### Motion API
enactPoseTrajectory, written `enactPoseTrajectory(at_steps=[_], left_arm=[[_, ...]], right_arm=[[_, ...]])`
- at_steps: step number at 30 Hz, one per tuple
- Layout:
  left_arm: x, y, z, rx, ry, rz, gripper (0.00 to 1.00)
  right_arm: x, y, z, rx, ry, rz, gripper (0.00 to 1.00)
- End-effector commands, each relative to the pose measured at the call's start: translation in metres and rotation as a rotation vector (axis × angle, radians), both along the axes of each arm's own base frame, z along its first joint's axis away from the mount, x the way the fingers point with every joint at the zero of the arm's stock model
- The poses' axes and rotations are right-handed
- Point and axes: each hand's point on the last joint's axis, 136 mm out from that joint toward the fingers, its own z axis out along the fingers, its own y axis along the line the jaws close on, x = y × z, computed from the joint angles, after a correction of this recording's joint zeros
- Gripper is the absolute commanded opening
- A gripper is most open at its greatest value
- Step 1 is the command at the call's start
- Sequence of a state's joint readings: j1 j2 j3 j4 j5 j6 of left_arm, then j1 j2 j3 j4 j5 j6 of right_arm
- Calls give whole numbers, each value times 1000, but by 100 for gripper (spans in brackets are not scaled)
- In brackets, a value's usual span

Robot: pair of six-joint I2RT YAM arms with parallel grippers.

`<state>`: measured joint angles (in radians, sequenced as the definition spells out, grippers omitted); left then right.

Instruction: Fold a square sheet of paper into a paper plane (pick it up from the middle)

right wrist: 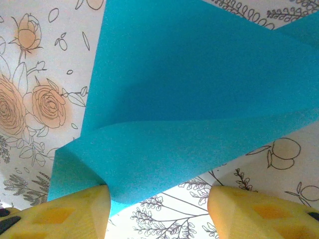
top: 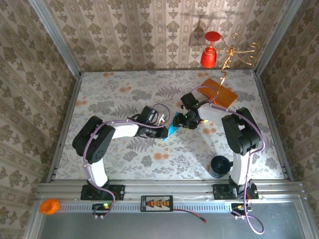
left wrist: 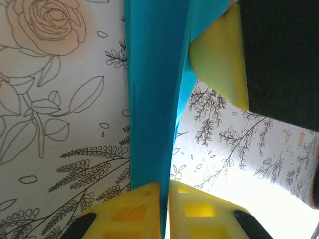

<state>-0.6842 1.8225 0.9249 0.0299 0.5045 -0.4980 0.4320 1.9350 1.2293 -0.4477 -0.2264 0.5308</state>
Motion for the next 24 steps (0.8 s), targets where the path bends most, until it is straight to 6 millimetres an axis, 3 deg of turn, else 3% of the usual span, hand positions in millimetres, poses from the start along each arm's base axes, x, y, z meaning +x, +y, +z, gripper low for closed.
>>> enactPoseTrajectory(at_steps=[1, 9, 14, 18, 24], left_arm=[[-8, 4, -14, 43, 32, -12, 12], [-12, 8, -21, 72, 34, -11, 10], [-13, 10, -24, 79, 34, -9, 10], [-13, 10, -26, 81, 34, -10, 10], [-15, 11, -28, 84, 36, -17, 10]], right_arm=[[-17, -26, -50, -138, 101, -28, 59], [-17, -22, -48, -122, 104, -14, 60], [-8, -15, -21, -49, 36, 22, 63], [-3, -21, -6, -4, -2, 19, 67], [-3, -33, -15, -62, 26, -5, 68]])
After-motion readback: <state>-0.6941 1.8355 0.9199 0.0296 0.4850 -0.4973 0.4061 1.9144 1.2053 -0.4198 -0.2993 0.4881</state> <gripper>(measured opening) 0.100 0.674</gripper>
